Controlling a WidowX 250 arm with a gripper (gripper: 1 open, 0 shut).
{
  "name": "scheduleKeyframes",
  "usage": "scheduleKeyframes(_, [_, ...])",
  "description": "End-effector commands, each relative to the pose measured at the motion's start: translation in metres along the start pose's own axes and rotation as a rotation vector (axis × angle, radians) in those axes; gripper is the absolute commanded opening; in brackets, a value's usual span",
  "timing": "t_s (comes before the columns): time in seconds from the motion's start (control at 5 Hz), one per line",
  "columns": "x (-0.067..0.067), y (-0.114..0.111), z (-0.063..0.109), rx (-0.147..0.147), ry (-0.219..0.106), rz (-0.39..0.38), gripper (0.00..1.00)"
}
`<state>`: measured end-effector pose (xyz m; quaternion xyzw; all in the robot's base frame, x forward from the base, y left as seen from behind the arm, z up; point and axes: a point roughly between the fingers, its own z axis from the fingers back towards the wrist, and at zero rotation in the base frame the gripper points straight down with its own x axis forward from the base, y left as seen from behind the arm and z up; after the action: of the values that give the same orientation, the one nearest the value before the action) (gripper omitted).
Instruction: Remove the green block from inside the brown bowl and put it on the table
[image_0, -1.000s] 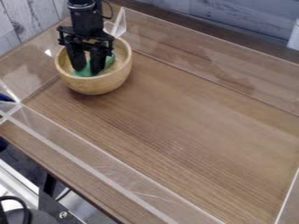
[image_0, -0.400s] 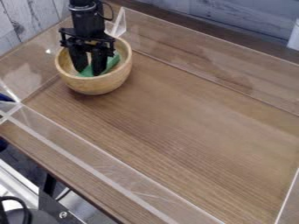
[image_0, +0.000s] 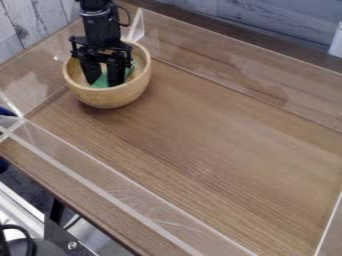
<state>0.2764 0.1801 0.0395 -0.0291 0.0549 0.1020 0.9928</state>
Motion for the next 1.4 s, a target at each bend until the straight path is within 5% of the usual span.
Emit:
scheduleKeyframes(0.0, [0.008,0.004,0.031,0.016,-0.089,0.007,0.0])
scheduleKeyframes(0.4, [0.005,-0.008,0.071,-0.005,-0.169,-0.009,0.0])
scheduleKeyframes(0.6, [0.001,-0.018,0.107,-0.034,-0.232,-0.028,0.0])
scheduleKeyframes(0.8, [-0.008,-0.036,0.127,-0.065,-0.245,-0.07,0.0])
scheduleKeyframes(1.2, [-0.028,-0.095,0.132,-0.101,-0.206,-0.229,0.0])
